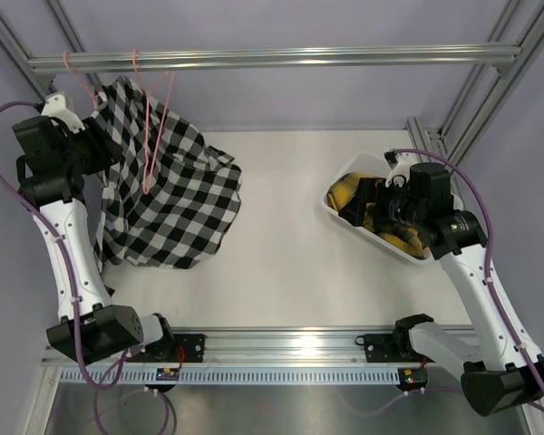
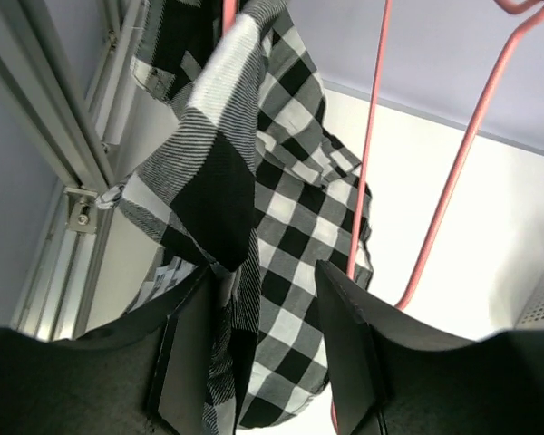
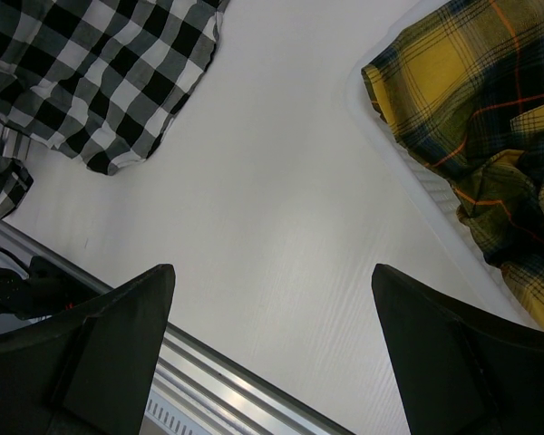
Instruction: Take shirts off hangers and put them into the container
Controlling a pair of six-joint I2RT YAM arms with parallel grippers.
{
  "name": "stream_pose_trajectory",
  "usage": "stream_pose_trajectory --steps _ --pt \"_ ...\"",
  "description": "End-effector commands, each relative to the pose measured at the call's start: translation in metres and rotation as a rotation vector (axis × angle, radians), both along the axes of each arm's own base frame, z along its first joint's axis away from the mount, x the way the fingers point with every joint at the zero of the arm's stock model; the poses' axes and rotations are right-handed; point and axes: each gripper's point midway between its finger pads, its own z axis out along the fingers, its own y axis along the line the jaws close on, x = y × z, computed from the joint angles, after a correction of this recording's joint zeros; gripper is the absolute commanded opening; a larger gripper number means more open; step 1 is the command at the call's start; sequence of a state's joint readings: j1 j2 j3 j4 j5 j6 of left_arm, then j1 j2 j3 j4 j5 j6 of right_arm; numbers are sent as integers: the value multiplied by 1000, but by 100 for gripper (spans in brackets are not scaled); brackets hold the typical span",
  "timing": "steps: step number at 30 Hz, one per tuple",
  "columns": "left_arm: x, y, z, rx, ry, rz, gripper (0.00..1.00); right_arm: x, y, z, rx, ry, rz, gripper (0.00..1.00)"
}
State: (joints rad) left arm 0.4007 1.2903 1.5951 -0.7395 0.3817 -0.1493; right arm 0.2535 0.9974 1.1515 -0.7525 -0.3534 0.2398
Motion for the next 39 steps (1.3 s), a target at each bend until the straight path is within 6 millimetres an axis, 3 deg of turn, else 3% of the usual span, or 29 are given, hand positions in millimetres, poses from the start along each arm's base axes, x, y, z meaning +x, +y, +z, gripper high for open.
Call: stream_pose_trajectory --steps 1,6,9,13,14,18,24,29,33,37,39 --pt "2 -17 5 -49 -47 -52 51 -2 4 13 14 -44 21 99" --pt "4 -20 2 -64 -48 -50 50 -9 4 14 26 -54 24 99" --pt "7 -18 1 -57 -54 -47 43 -13 2 15 28 -68 22 100" --pt "8 -15 8 -47 -73 -27 26 -18 1 14 28 -80 31 100" --pt "8 -15 12 -40 -82 -22 16 -19 2 14 29 -82 34 100" --pt "5 -12 39 0 -140 0 0 -23 3 16 36 -105 49 100" --pt "-4 -18 75 16 -224 -9 0 -26 1 13 33 -113 51 99" --pt "-24 -24 110 63 -322 -9 0 -28 1 16 30 -122 60 100" --pt "-35 -24 115 71 -323 19 0 -29 1 17 33 -128 62 99" --pt "-48 -25 108 38 -294 63 0 -31 1 16 32 -131 65 100" --pt "-57 -24 95 28 -260 101 0 -31 1 15 33 -127 66 99"
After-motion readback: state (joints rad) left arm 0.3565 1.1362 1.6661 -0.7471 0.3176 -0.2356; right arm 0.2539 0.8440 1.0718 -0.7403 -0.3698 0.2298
